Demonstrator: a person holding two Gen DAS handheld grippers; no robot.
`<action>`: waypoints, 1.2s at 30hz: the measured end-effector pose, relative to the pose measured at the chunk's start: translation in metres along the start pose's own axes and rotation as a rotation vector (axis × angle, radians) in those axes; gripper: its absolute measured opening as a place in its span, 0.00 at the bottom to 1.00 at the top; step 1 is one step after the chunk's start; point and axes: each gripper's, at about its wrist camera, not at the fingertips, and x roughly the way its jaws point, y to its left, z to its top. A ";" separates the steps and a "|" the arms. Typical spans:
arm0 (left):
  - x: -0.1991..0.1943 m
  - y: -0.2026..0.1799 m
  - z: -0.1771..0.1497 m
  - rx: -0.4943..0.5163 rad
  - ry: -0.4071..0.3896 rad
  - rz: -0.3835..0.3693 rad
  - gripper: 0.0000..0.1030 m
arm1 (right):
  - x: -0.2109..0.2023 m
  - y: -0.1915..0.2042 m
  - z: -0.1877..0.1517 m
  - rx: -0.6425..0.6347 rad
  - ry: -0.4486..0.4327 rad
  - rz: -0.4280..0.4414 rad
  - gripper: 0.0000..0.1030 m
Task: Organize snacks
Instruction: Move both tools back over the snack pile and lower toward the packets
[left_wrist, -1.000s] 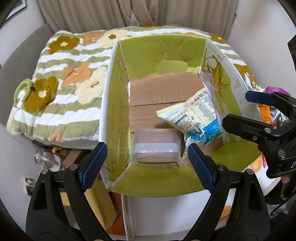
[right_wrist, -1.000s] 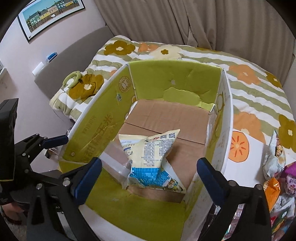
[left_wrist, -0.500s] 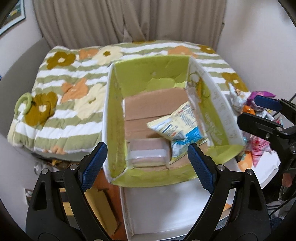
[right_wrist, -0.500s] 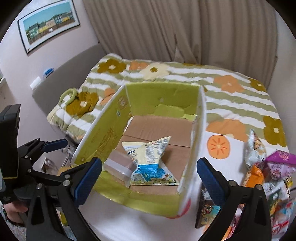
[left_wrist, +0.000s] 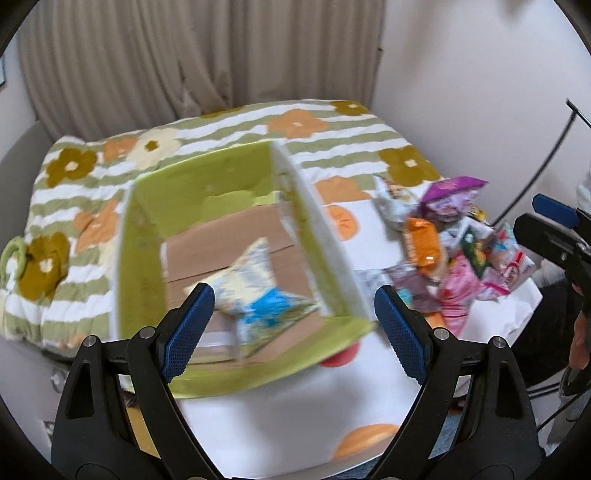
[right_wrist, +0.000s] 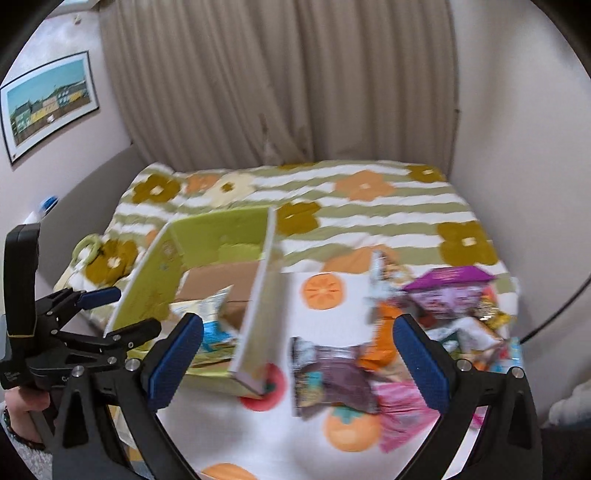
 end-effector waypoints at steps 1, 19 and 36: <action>0.002 -0.012 0.001 0.006 0.000 -0.009 0.85 | -0.005 -0.012 -0.001 0.003 -0.007 -0.015 0.99; 0.083 -0.207 -0.014 -0.035 0.121 -0.128 0.85 | -0.036 -0.194 -0.057 0.024 0.065 -0.078 0.99; 0.185 -0.252 -0.046 -0.042 0.139 -0.100 0.85 | 0.046 -0.248 -0.109 0.041 0.145 -0.054 0.99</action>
